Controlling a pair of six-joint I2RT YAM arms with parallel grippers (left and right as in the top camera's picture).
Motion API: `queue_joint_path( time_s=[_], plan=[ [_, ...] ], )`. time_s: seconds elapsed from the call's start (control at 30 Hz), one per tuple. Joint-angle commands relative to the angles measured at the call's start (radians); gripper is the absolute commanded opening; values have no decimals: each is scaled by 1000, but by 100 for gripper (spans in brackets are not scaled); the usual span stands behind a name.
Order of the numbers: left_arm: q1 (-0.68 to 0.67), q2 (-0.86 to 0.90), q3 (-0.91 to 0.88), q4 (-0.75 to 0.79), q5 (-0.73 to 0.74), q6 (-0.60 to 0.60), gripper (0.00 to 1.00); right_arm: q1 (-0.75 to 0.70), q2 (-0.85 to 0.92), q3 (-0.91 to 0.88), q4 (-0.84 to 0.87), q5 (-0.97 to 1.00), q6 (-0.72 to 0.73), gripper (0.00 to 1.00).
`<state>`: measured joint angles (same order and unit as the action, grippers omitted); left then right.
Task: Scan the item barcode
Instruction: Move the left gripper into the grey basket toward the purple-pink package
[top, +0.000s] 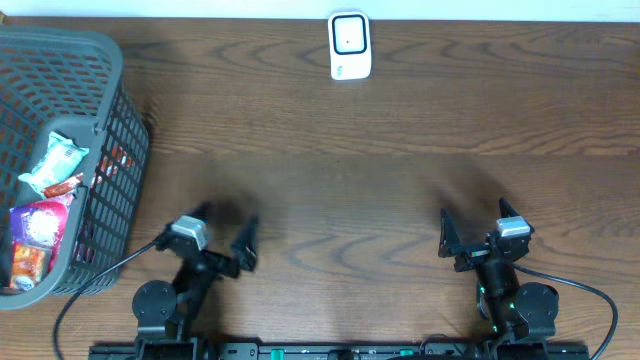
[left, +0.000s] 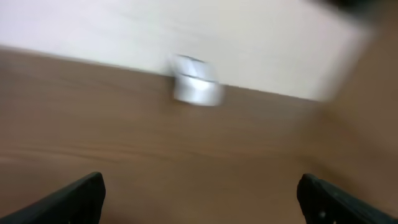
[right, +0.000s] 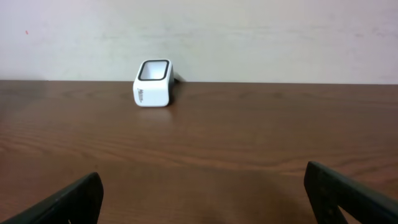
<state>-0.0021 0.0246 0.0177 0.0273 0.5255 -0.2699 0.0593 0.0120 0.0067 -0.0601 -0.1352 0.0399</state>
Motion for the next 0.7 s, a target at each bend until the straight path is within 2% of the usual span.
queue_joint_path(
  time_s=[0.0,0.1,0.23,0.3,0.4,0.47,0.57,0.67],
  plan=[
    [-1,0,-13,40,459,-446,98,0,-1,-1,-4,-5,-11,99],
    [-1,0,-13,186,462,-598,98,0,-1,-1,-3,-5,-11,99],
    [-1,1,2,668,434,-669,98,0,-1,-1,-3,-5,-11,99],
    [-1,1,46,818,344,-679,98,0,-1,-1,-3,-5,-11,99],
    [-1,22,156,804,192,-642,98,0,-1,-1,-4,-5,-11,99],
    [-1,73,261,751,127,-519,98,0,-1,-1,-4,-5,-11,99],
    [-1,213,454,591,18,-289,98,0,-1,-1,-4,-5,-11,99],
    [-1,422,682,426,-180,-100,98,0,-1,-1,-4,-5,-11,99]
  ],
)
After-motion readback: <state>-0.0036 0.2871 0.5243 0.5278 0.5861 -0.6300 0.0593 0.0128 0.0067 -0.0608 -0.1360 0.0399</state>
